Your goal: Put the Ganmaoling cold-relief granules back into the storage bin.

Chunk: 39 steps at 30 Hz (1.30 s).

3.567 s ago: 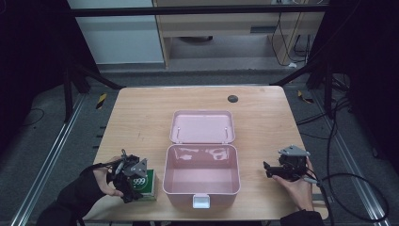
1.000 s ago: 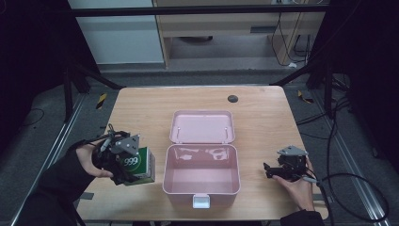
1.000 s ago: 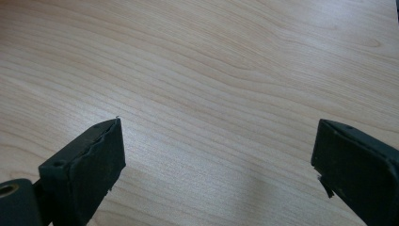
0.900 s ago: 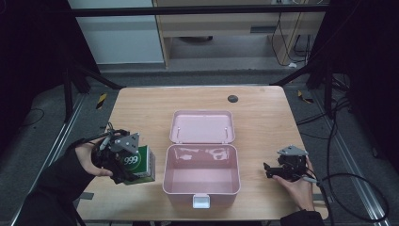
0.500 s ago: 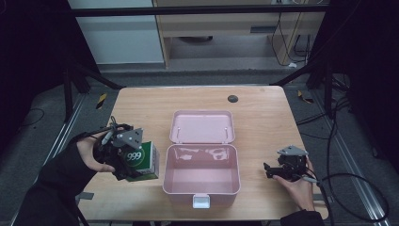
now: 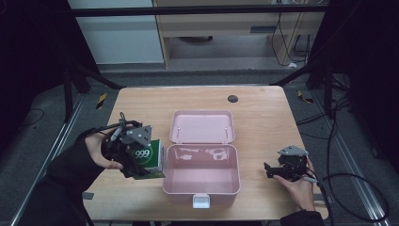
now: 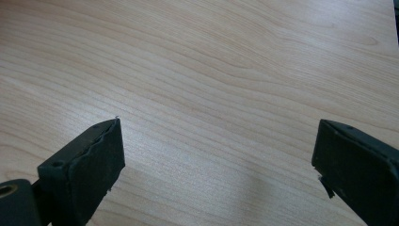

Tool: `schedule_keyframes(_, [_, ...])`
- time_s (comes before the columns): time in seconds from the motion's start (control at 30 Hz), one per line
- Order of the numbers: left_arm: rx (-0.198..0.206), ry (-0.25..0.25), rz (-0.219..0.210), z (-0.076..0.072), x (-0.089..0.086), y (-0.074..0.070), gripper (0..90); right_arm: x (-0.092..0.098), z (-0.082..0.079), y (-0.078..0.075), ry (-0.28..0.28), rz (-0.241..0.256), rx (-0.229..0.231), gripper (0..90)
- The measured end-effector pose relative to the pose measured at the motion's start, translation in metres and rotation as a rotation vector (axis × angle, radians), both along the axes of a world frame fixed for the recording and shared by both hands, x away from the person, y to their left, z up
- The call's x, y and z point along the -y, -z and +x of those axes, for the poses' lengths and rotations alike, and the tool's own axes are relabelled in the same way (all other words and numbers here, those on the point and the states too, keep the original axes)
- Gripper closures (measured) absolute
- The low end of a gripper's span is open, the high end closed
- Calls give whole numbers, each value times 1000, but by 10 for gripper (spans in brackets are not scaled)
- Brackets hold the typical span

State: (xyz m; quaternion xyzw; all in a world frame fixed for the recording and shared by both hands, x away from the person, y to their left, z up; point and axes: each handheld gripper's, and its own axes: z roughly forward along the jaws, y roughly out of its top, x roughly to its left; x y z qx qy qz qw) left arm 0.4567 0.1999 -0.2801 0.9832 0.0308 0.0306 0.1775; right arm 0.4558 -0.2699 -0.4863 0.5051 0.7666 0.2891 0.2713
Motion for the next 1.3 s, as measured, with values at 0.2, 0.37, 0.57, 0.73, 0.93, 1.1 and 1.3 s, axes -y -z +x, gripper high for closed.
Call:
schedule_keyframes(0.2, [0, 11, -2, 1, 9, -1, 147, 0, 0, 0, -4, -6, -1, 32])
schedule_keyframes(0.37, [-2, 22, -5, 3, 16, 0, 148, 0, 0, 0, -3, -7, -3, 32])
schedule_keyframes(0.57, [0, 33, -4, 3, 25, -2, 148, 0, 1, 1, -5, -14, -5, 32])
schedule_keyframes(0.73, [-1, 45, -7, 4, 33, -2, 148, 0, 1, 1, 2, -17, -8, 32])
schedule_keyframes(0.93, [3, 66, -6, 6, 46, -2, 148, 0, 1, 1, 3, -21, -11, 34])
schedule_keyframes(1.1, [1, 81, -12, 6, 57, -3, 148, 0, 1, 1, 2, -24, -10, 35])
schedule_keyframes(1.3, [5, 98, -23, 7, 68, -1, 148, 0, 1, 1, 0, -26, -10, 35])
